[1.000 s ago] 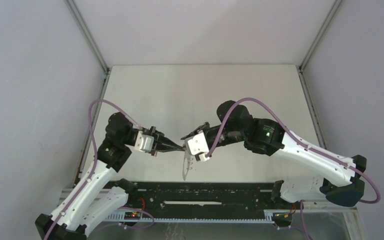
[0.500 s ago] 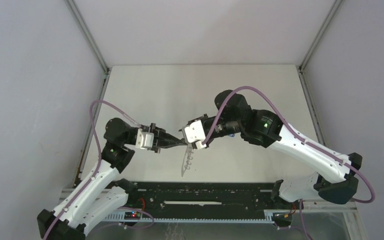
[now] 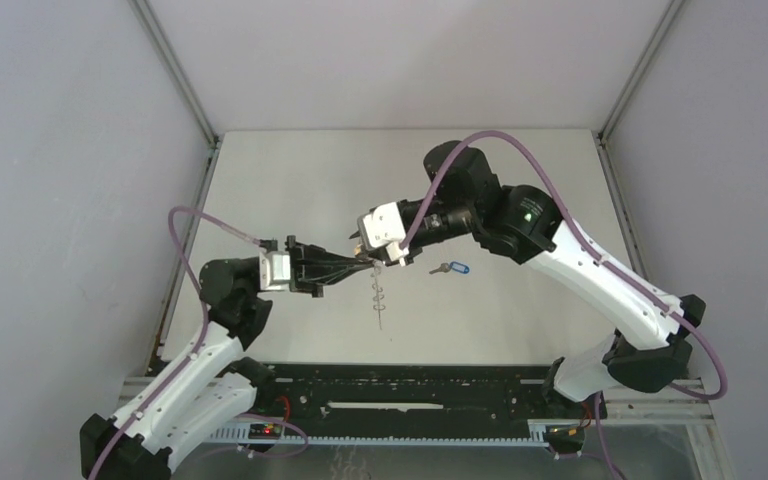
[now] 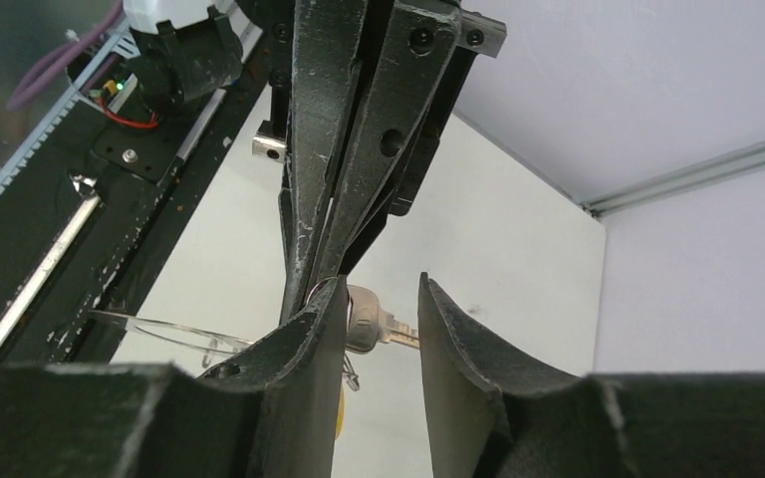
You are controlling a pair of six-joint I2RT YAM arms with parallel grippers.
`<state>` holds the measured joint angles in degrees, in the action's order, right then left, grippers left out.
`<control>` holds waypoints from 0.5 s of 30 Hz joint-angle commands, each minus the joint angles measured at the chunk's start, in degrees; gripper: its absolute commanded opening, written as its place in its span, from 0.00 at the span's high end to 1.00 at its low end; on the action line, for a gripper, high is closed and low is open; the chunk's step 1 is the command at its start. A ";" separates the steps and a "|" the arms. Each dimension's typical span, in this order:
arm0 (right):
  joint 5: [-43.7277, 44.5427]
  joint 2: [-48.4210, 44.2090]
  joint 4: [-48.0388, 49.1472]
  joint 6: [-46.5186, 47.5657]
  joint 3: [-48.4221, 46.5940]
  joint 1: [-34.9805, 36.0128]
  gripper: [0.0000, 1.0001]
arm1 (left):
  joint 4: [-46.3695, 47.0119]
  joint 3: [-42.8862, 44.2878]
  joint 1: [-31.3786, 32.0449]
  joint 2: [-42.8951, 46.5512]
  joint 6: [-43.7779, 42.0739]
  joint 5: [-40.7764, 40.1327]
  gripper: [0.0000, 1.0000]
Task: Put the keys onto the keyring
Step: Insert the key onto the keyring.
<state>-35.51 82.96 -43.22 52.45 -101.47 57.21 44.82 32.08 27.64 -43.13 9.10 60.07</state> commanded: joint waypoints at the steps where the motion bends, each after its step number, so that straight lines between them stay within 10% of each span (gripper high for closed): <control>1: -6.64 4.52 -7.89 0.53 -5.31 -1.06 0.59 | 13.06 -0.31 0.96 1.93 2.04 -8.22 1.00; 15: -15.40 13.17 -22.16 -4.96 -22.85 -2.72 0.52 | 19.95 -5.04 1.54 4.30 -0.10 -8.98 1.00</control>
<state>-48.62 94.59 -59.46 51.22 -121.60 54.61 57.80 27.20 29.04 -39.79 10.04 55.59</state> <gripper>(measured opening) 0.470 0.005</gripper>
